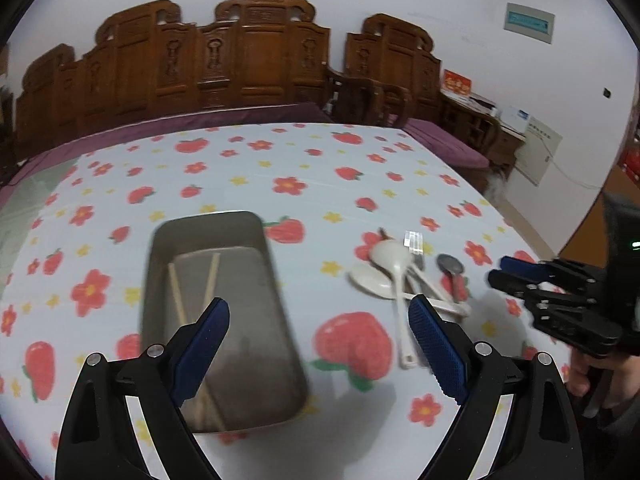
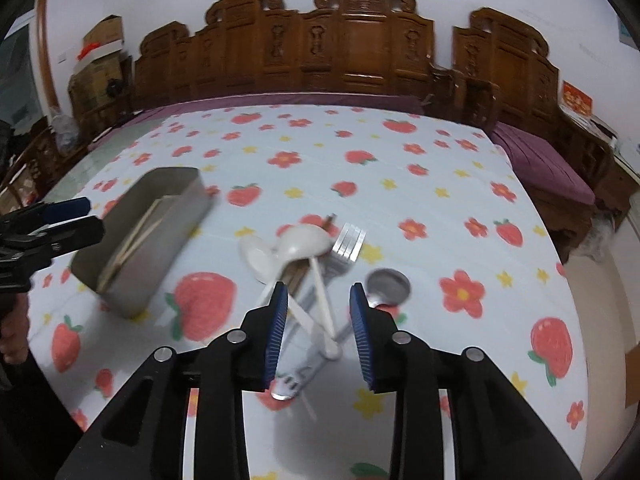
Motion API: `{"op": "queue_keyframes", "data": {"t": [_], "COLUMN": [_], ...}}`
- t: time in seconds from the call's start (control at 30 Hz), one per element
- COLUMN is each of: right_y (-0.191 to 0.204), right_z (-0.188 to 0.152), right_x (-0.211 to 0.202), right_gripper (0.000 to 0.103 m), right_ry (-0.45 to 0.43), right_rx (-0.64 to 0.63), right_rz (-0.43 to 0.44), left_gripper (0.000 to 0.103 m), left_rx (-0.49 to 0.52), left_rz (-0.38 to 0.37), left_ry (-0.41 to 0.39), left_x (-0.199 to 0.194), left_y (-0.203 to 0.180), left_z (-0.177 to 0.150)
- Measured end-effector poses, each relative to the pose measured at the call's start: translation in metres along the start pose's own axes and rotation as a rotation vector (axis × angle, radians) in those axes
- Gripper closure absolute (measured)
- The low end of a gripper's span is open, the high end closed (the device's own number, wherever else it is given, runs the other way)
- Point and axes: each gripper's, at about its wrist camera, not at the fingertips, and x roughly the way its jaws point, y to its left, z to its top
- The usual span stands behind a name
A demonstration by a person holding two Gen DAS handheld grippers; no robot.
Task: Organize utensils
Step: 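Grasp the white plastic ladle by its handle with the left tool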
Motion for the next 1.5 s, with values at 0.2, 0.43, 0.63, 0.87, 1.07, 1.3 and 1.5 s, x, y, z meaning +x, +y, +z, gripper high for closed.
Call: {"op": "queue_keyframes", "data": {"t": [0.2,0.43,0.63,0.87,1.07,1.3,1.5], "right_y": [-0.016,-0.026,-0.035,-0.047,-0.049,-0.046,-0.044], "right_z": [-0.019,-0.022,-0.022,-0.024,-0.022,-0.021,-0.021], "right_x": [0.021,0.026,0.034,0.033,0.030,0.030,0.031], "right_gripper": [0.068,0.068,0.068,0.068,0.068,0.068,0.068], "right_ry": [0.024,0.032,0.044,0.042,0.031,0.030,0.035], "right_rx": [0.041,0.052,0.044,0.071,0.084,0.083,0.078], "right_rz": [-0.009,-0.007,-0.007,0.003,0.020,0.030,0.030], "left_gripper": [0.022,0.032,0.049,0.060,0.073,0.086,0.095], "left_rx": [0.064,0.102,0.095,0.091,0.125,0.076,0.076], "left_rz": [-0.030,-0.040,-0.062,-0.044,-0.014,-0.028,-0.032], "left_ry": [0.019,0.080,0.153,0.193,0.229,0.240,0.250], "left_x": [0.012,0.036,0.067,0.104,0.128,0.136,0.137], "left_y": [-0.028,-0.051,-0.058,-0.070,-0.081,-0.077,-0.077], "left_z": [-0.008,-0.019,-0.020,-0.012,-0.010,-0.009,-0.010]}}
